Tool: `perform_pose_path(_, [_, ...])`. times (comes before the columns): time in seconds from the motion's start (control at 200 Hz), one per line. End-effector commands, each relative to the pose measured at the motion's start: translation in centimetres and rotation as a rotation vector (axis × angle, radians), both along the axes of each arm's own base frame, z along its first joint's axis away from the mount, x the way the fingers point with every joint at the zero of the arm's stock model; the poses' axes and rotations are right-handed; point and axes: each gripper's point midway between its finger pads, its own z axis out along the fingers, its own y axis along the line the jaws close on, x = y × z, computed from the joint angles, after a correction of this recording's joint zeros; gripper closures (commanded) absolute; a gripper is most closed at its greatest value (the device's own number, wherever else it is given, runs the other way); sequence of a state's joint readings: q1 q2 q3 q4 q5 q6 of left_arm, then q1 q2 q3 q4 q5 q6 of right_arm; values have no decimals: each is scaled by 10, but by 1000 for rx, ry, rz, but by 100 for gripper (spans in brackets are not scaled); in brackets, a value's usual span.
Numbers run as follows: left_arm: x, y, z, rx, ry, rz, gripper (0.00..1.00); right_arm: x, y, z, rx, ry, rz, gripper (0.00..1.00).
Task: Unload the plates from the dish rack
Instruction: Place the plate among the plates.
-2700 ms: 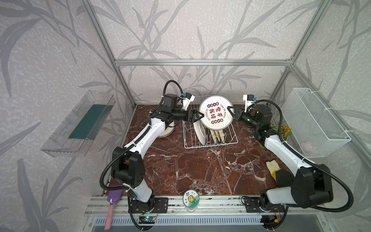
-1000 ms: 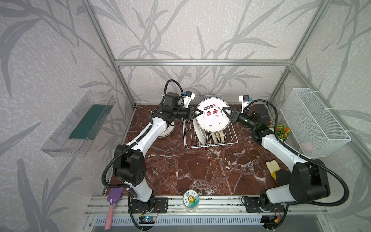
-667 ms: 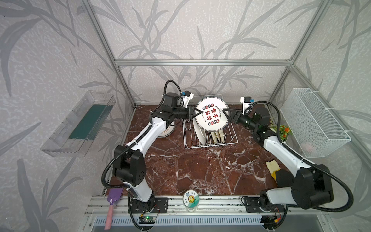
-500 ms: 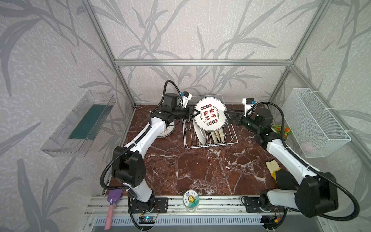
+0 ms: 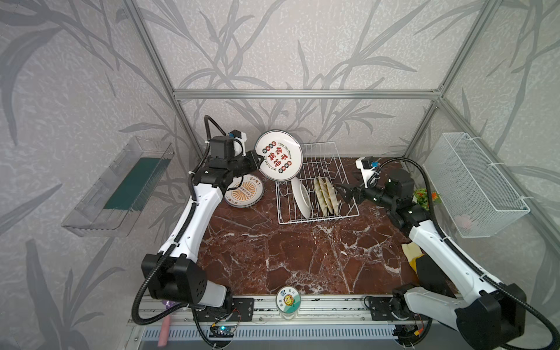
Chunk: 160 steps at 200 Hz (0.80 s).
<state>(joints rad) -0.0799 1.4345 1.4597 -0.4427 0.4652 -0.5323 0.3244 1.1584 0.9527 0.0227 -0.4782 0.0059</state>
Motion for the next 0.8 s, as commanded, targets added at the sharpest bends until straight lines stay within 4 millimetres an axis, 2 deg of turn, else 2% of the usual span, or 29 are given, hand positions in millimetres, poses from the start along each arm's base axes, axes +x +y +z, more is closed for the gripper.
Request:
perform_pose_path(0.0, [-3,32,-6,-24,20,124,100,-10,13,11,-69,-68,57,1])
perform_pose_path(0.15, [-5,67,-41,-16,99,224,100,-12,24,4,-82,-64,82,1])
perform_pose_path(0.34, [-5,102,-84,-36,172,322,100,-15,36,7,-62,-69,107,1])
perform_pose_path(0.585, [3,128,-123,-89,221,390,100,-11,44,6,-49,-56,110,1])
perform_pose_path(0.795, [15,144,-148,-158,226,409,100,-9,48,3,-43,-48,114,1])
